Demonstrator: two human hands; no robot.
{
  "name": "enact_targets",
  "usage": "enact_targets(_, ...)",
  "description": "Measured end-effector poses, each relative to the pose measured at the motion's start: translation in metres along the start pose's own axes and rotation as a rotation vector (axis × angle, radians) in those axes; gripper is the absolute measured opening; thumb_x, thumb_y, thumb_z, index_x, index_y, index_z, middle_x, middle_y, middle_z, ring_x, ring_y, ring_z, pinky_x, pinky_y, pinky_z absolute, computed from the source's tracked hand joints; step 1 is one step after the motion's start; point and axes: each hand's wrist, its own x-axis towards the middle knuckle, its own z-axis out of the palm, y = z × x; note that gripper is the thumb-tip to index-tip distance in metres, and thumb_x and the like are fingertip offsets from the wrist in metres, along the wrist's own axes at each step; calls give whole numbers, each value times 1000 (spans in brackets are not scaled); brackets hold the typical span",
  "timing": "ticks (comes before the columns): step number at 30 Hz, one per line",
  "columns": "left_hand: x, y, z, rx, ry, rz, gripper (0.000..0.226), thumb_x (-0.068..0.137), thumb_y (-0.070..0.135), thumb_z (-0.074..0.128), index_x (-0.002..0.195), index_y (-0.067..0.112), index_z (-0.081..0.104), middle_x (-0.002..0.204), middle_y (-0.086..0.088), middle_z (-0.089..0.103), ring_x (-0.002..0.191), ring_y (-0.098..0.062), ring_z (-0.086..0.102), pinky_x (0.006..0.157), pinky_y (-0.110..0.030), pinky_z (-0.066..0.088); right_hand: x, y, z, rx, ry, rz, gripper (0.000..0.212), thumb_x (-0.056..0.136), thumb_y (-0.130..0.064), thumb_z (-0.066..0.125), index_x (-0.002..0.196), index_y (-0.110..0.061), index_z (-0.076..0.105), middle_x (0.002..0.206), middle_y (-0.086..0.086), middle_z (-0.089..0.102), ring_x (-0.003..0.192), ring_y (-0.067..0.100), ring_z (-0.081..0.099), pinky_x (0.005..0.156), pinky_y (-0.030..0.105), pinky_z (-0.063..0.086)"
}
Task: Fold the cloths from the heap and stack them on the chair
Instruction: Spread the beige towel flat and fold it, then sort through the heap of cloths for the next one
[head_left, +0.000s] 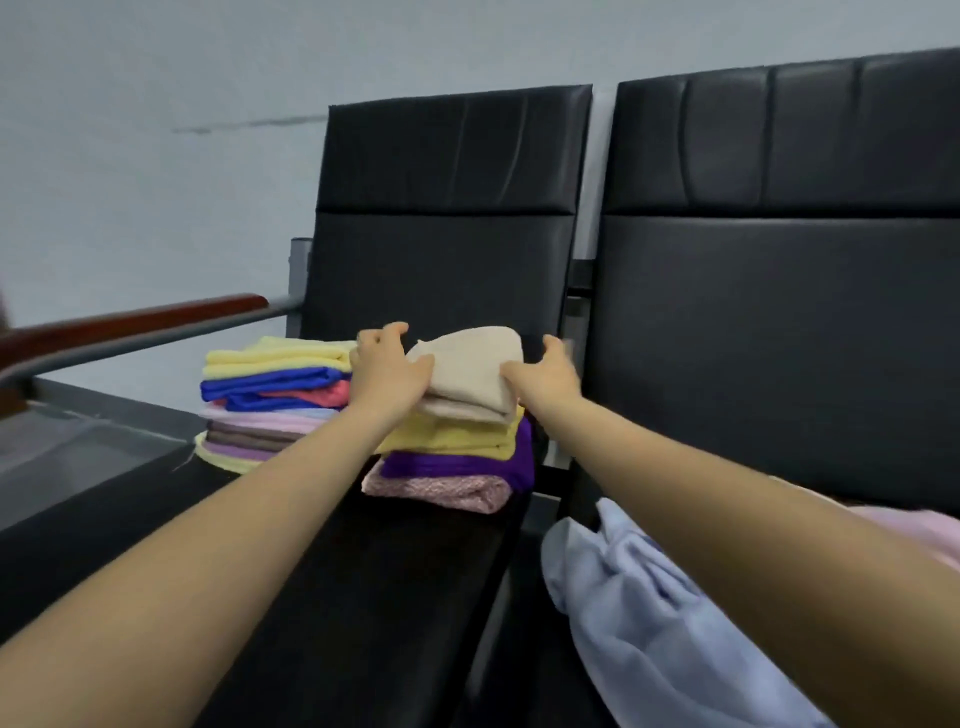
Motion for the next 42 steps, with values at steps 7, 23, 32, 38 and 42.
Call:
enact_targets(7, -12, -37, 44, 363, -276, 192, 26, 93, 36, 47, 96, 28, 72, 109, 0, 69, 108, -26, 60, 107, -51, 33, -10, 57, 15, -472, -154, -134, 39, 92, -39, 52, 125, -21, 63, 123, 8, 62, 111, 28, 58, 87, 34, 46)
enact_targets(23, -217, 111, 42, -127, -556, 46, 32, 99, 31, 49, 104, 7, 69, 104, -5, 67, 99, -20, 59, 83, -29, 43, -189, 82, -215, -137, -46, 62, 24, 94, -20, 55, 86, -6, 73, 79, 6, 68, 72, 17, 60, 64, 27, 49)
enact_targets(32, -242, 105, 54, -34, -487, 39, 19, 93, 34, 49, 99, 23, 63, 110, -9, 63, 104, -30, 60, 89, -42, 50, -227, 136, -226, -168, -184, 119, 46, 88, -44, 64, 96, 1, 67, 75, 9, 64, 67, 17, 58, 71, 35, 53)
enact_targets(38, -239, 80, 60, 141, -465, -90, 51, 99, 36, 46, 142, 10, 41, 141, -16, 49, 131, -35, 44, 104, -35, 33, -216, 141, -200, -276, -181, 86, 45, 84, -51, 66, 111, -16, 62, 94, -3, 56, 87, 12, 52, 72, 24, 37)
enact_targets(42, -233, 73, 60, -138, -505, -151, 37, 97, 31, 55, 123, 6, 60, 118, -11, 63, 103, -20, 57, 82, -28, 43, -213, 146, -196, -103, -208, 132, 30, 85, -32, 70, 74, -7, 57, 71, 7, 49, 69, 16, 44, 62, 28, 35)
